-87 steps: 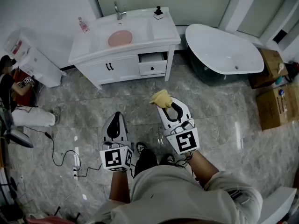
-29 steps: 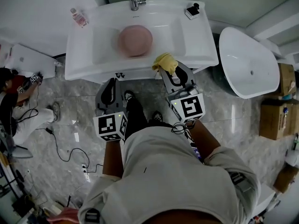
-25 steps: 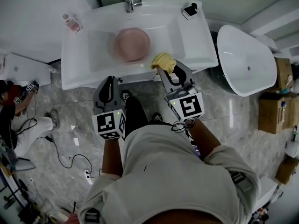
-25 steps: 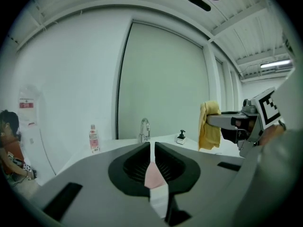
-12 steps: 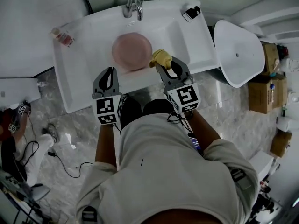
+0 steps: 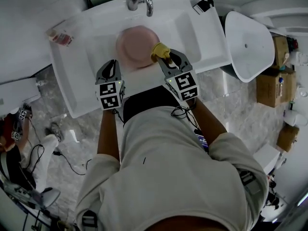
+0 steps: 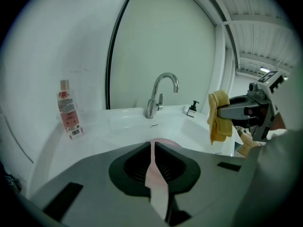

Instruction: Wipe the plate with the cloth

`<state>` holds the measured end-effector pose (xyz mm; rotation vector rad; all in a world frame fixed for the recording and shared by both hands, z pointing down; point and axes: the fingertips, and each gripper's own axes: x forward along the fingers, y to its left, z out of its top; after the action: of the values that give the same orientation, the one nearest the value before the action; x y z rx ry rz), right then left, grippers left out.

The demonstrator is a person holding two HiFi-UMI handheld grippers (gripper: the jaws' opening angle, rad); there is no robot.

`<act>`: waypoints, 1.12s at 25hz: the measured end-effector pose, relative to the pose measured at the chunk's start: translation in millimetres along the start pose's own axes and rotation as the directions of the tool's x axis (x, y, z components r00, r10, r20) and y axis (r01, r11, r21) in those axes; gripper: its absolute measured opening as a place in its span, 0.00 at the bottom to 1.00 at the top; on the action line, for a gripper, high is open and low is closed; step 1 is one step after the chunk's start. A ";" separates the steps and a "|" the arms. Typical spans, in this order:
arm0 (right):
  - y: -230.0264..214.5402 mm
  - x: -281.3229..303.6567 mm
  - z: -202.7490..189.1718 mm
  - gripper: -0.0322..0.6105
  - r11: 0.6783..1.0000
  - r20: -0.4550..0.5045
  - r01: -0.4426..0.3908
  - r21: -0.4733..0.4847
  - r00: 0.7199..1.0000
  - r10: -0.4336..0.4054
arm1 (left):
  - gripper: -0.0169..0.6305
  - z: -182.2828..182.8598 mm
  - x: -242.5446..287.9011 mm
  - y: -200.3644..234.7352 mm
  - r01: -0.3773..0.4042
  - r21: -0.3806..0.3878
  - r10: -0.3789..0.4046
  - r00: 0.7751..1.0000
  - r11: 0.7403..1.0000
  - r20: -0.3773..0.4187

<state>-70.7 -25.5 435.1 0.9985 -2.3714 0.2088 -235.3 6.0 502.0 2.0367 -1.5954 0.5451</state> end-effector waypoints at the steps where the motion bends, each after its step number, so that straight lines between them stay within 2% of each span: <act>1: -3.1 7.8 -6.6 0.20 1.000 -0.015 -0.008 0.004 1.000 0.008 | 0.07 -3.8 6.0 1.6 -0.007 0.009 0.007 1.000 1.000 -0.022; 6: -15.1 48.6 -37.1 0.20 0.997 -0.077 -0.069 0.041 0.994 0.072 | 0.07 -32.8 43.0 8.3 -0.036 0.054 0.044 0.985 0.998 -0.165; 12: -27.8 101.7 -62.5 0.20 0.981 -0.141 -0.186 0.054 0.971 0.192 | 0.07 -71.9 99.8 8.6 -0.041 0.124 0.083 0.930 0.991 -0.358; 14: -34.5 114.2 -72.6 0.20 0.974 -0.150 -0.212 0.076 0.964 0.222 | 0.07 -85.9 115.9 7.4 -0.048 0.124 0.095 0.910 0.991 -0.405; 18: -41.2 139.8 -89.2 0.20 0.957 -0.172 -0.276 0.085 0.942 0.287 | 0.07 -111.2 144.3 14.2 -0.085 0.025 0.087 0.872 0.996 -0.482; 21: -39.1 148.0 -93.3 0.20 0.945 -0.184 -0.315 0.084 0.927 0.326 | 0.07 -127.3 152.6 24.0 -0.126 -0.070 0.071 0.847 0.990 -0.526; 23: -38.6 151.4 -96.1 0.20 0.940 -0.197 -0.329 0.089 0.919 0.340 | 0.07 -134.0 156.7 28.9 -0.147 -0.134 0.052 0.842 0.980 -0.538; 28: -38.7 163.0 -104.2 0.20 0.944 -0.246 -0.312 0.105 0.912 0.328 | 0.07 -141.4 167.2 35.4 -0.141 -0.283 -0.031 0.849 0.949 -0.527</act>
<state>-91.9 -117.3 608.5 0.5595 -2.2794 0.5097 -231.7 -45.4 717.7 1.4428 -1.3047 0.7438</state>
